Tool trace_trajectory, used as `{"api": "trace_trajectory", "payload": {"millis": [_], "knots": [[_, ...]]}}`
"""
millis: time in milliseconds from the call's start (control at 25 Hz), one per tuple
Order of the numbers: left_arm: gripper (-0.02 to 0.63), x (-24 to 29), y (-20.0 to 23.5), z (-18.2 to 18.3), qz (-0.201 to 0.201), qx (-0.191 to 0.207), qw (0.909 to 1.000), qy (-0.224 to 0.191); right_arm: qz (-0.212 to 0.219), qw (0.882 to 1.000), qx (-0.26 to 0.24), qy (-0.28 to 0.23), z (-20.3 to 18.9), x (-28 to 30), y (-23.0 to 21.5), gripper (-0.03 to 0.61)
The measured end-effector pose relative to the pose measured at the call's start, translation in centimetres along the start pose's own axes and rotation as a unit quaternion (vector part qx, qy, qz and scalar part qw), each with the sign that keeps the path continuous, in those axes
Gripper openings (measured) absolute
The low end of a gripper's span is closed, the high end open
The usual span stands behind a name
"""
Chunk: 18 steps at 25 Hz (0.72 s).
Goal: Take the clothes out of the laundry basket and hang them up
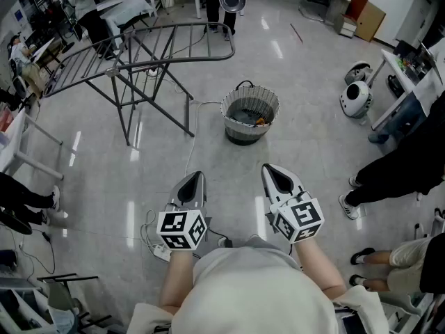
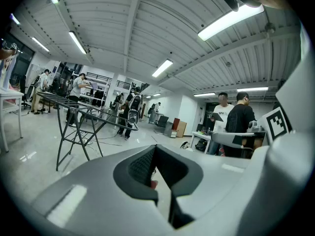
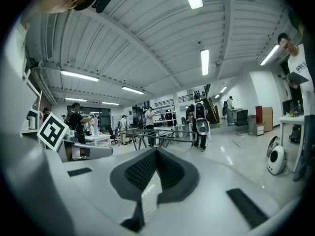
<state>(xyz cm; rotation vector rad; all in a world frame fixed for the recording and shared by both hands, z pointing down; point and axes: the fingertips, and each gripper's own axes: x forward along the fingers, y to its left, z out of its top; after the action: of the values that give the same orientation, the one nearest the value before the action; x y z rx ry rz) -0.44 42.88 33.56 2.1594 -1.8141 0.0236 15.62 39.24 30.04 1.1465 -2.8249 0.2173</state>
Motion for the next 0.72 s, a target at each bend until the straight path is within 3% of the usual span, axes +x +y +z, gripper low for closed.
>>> {"api": "trace_trajectory", "payload": {"millis": [680, 720], "knots": [[0.015, -1.2, 1.1, -0.3, -0.024, 0.012, 0.9996, 0.011, -0.016, 1.0, 0.008, 0.0, -1.1, 0.1, 2.9, 0.0], [0.044, -1.1, 1.1, -0.3, -0.029, 0.012, 0.9994, 0.013, -0.02, 1.0, 0.013, 0.004, -1.2, 0.2, 2.8, 0.0]]}}
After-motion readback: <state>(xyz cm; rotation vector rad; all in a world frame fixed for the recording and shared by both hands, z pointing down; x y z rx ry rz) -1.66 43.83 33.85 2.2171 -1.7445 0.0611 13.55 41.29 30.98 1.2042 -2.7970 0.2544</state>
